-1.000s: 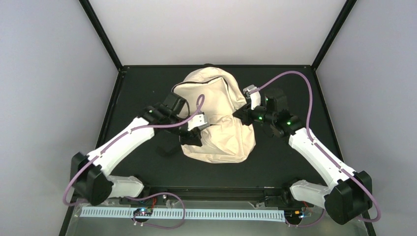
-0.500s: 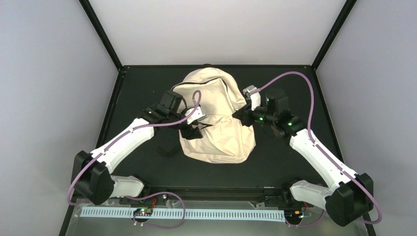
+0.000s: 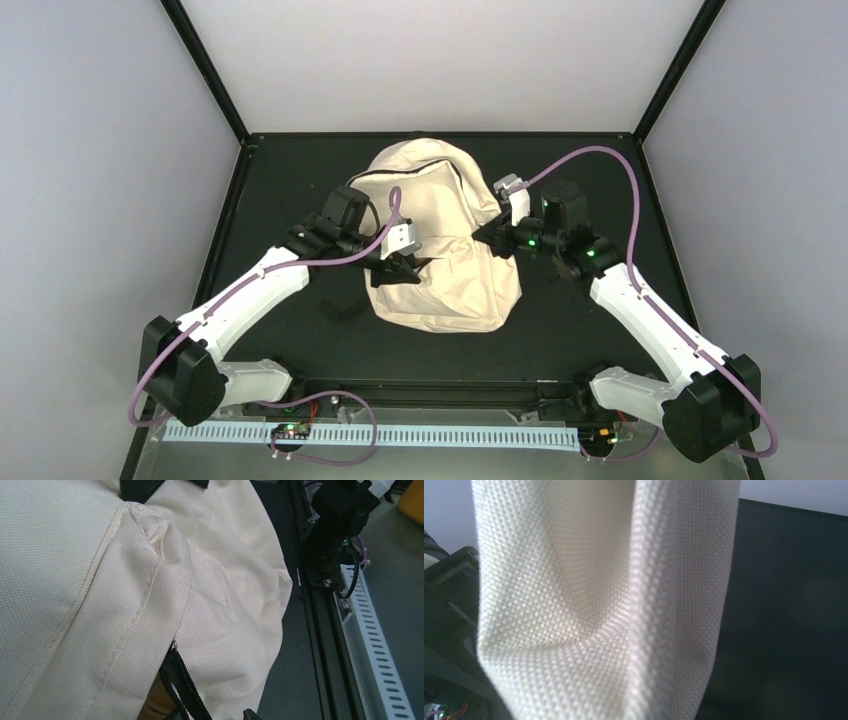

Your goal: Pack the student bag

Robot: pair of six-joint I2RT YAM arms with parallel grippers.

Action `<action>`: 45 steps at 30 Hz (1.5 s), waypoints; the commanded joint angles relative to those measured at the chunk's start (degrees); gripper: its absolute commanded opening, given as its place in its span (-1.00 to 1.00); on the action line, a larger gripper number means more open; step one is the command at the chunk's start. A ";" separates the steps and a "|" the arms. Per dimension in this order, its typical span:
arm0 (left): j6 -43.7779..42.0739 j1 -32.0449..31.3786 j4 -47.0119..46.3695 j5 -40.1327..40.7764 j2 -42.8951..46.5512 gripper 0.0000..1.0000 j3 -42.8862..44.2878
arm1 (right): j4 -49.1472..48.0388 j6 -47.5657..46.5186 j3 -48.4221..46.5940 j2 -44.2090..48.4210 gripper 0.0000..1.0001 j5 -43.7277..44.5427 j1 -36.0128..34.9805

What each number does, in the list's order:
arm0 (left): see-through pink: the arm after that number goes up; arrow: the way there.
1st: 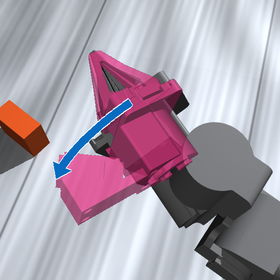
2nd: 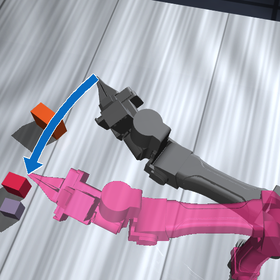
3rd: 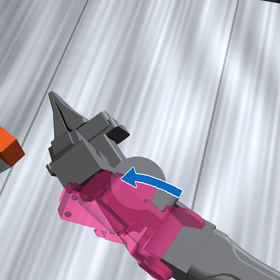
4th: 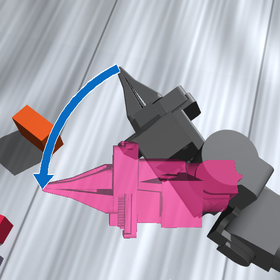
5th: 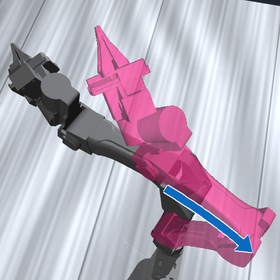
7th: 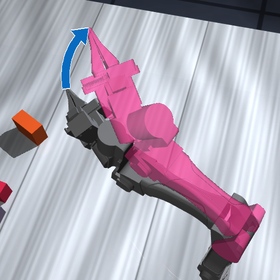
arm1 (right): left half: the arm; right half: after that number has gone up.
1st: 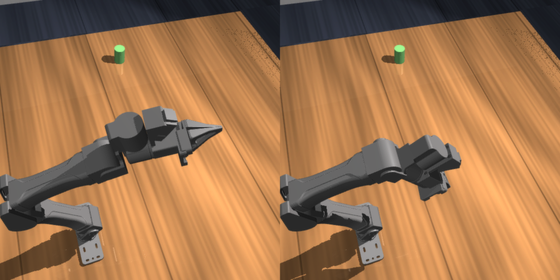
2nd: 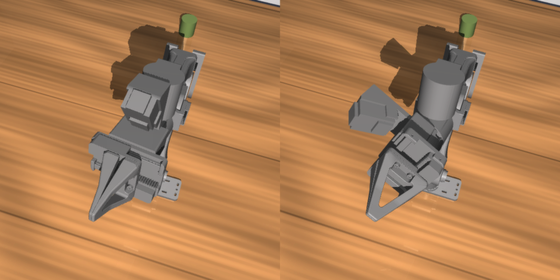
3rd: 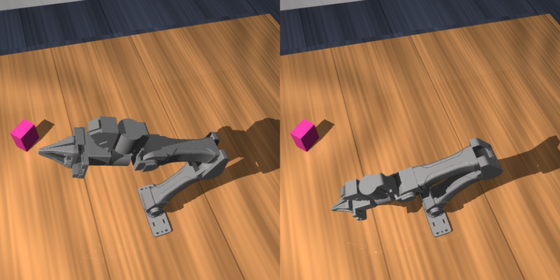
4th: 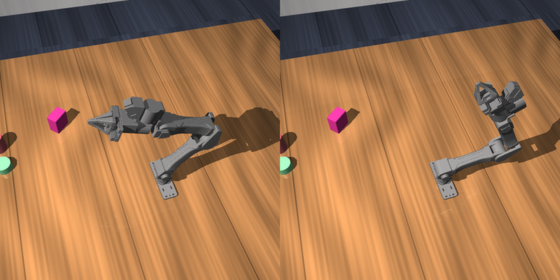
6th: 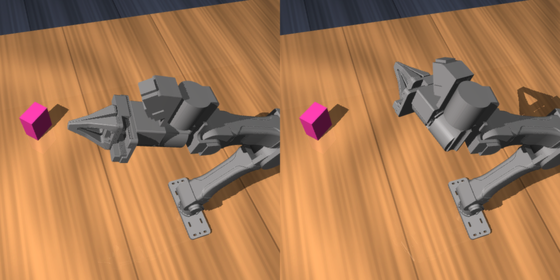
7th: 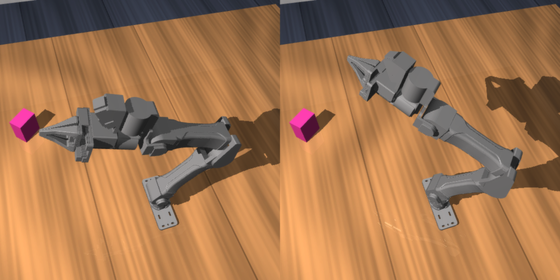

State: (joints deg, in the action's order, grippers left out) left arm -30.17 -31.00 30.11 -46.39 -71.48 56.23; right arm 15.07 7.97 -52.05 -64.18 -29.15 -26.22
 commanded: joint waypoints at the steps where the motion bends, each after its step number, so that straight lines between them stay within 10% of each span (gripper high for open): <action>1: -1.40 -0.85 1.86 -2.70 0.29 -0.40 0.46 | -3.25 -0.36 -1.52 1.80 -0.98 -1.97 0.03; 17: 8.03 -2.83 -10.28 12.30 -2.35 0.03 -0.57 | -3.63 -0.17 -1.16 2.74 -0.98 -2.20 0.03; 28: 11.81 -6.05 -15.19 12.56 -1.55 -0.39 -3.13 | -4.05 0.05 -0.97 3.06 -0.98 -1.80 0.03; 33: 11.00 -6.00 -11.54 13.45 -1.01 -0.95 -1.64 | -3.77 0.01 -1.01 3.50 -0.98 -1.18 0.03; 45: 3.33 -2.50 4.42 20.69 3.18 -0.97 -0.32 | -0.26 -2.93 -2.14 4.38 -0.98 3.33 0.28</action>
State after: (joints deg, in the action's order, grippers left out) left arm -22.55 -36.07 25.30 -30.17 -70.00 54.89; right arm 16.56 7.53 -52.03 -62.39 -28.05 -26.35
